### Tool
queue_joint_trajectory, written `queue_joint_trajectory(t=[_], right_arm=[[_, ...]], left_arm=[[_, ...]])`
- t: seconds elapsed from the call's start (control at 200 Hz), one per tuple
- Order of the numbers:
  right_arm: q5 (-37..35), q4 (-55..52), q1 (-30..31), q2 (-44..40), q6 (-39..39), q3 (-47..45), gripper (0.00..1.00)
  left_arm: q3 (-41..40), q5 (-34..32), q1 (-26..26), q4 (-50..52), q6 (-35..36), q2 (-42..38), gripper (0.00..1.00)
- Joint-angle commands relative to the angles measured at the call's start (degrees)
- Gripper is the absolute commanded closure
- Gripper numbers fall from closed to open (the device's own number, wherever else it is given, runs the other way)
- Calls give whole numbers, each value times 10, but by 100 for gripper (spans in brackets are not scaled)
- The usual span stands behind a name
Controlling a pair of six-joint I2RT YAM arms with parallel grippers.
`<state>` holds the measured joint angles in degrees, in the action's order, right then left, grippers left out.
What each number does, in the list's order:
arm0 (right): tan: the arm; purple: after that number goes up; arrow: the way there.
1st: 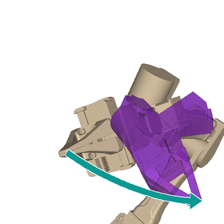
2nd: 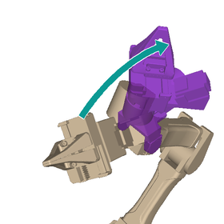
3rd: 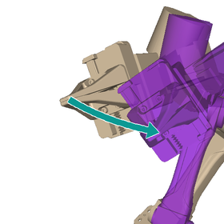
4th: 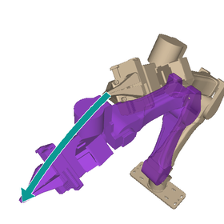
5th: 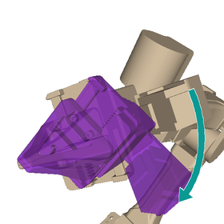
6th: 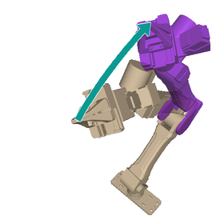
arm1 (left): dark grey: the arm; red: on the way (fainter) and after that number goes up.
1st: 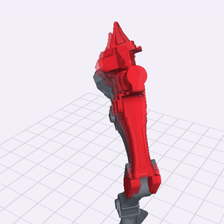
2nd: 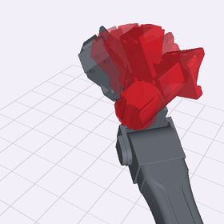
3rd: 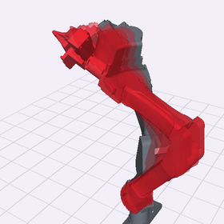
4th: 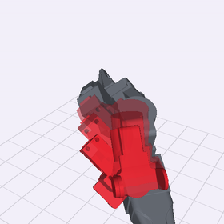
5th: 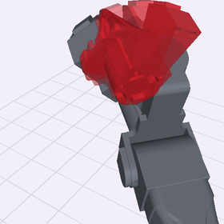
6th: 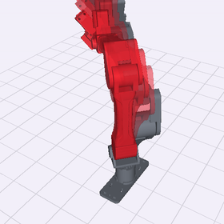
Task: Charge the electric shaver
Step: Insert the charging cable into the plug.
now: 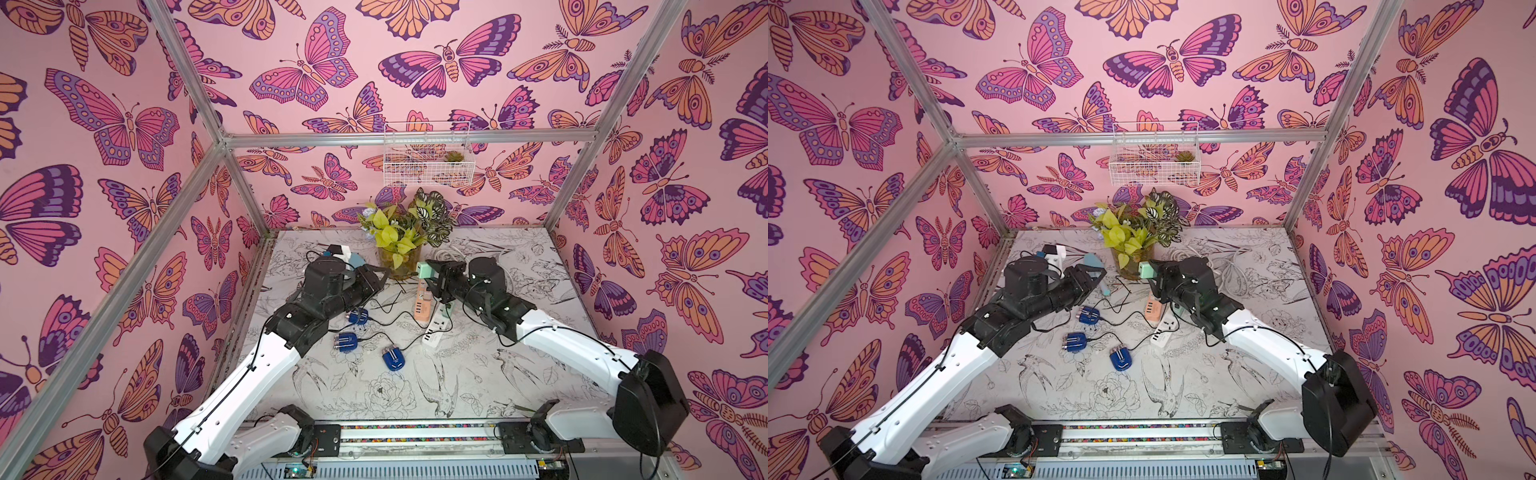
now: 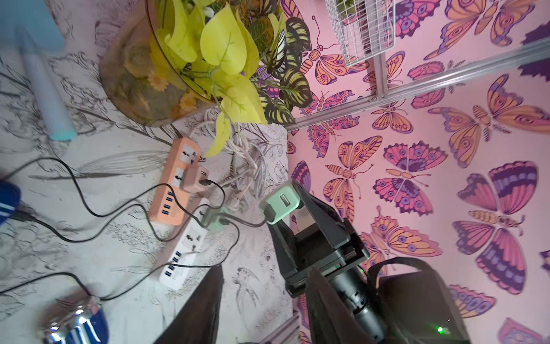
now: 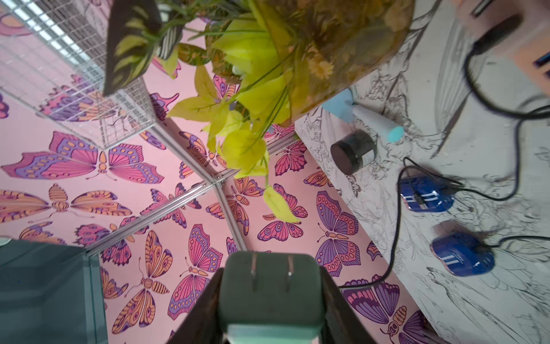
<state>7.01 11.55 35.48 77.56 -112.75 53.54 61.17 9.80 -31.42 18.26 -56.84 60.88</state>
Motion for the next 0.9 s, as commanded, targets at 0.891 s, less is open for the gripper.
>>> queue_joint_trajectory(t=[0.891], right_arm=[[173,-58,-44,-34,-81,17,100]], left_arm=[[-30,108,-67,-233,281,185,55]])
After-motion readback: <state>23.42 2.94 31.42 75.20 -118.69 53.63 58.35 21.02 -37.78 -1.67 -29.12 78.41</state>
